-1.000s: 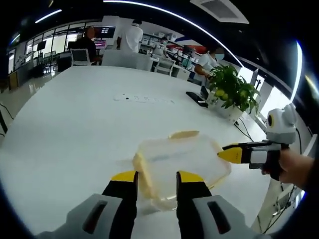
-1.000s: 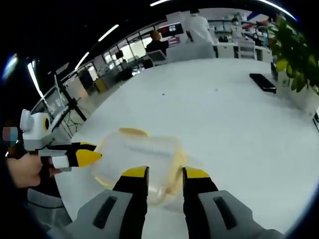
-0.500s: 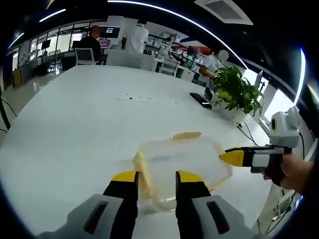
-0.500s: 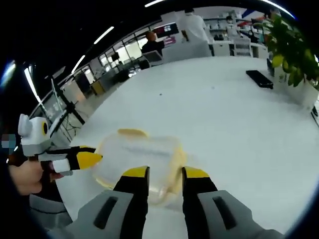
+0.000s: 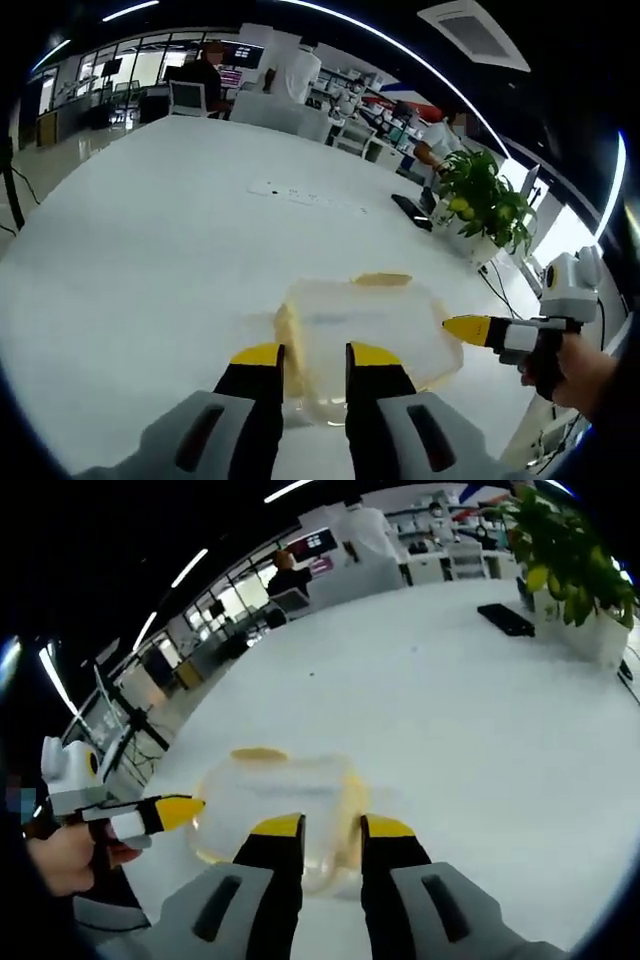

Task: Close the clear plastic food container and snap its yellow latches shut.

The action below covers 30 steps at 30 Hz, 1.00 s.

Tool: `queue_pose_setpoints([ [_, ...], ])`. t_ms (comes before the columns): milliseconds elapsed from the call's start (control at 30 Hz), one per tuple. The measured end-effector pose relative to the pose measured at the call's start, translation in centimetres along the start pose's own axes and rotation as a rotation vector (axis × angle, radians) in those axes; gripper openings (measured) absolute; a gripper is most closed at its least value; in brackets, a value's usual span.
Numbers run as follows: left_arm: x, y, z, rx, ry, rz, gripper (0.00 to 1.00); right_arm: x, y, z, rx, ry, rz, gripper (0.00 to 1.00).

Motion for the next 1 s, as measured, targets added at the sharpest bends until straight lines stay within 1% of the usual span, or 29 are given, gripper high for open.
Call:
queue_pose_setpoints([
  [167,0.00,0.20,0.11,-0.002,0.011,0.005,0.16,0.10,-0.03,0.02,0.000,-0.010,-0.002,0.18],
  [333,0.02,0.22,0.10,0.001,0.019,0.009,0.16,0.32,-0.17,-0.04,0.013,-0.020,-0.004,0.18],
  [467,0.09,0.33,0.12,-0.001,0.029,0.008,0.15,0.51,-0.25,0.10,0.023,-0.039,-0.045,0.21],
  [733,0.08,0.36,0.09,-0.002,0.034,0.007,0.15,0.50,-0.32,0.10,0.029,-0.039,-0.051,0.20],
  [1000,-0.05,0.14,-0.08,0.001,0.035,0.003,0.14,0.53,-0.35,0.10,0.021,-0.041,-0.037,0.20],
])
Point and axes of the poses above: the point that each gripper's makers call its tool centre point, and the gripper's own axes: z roughly forward along the fingers, x roughly to its left, y roughly out of its top, the point moved 1 cm from there along -z, roughly backward along the fingers, and after that the axes turned 10 degrees about x, right-handed, at the moved point
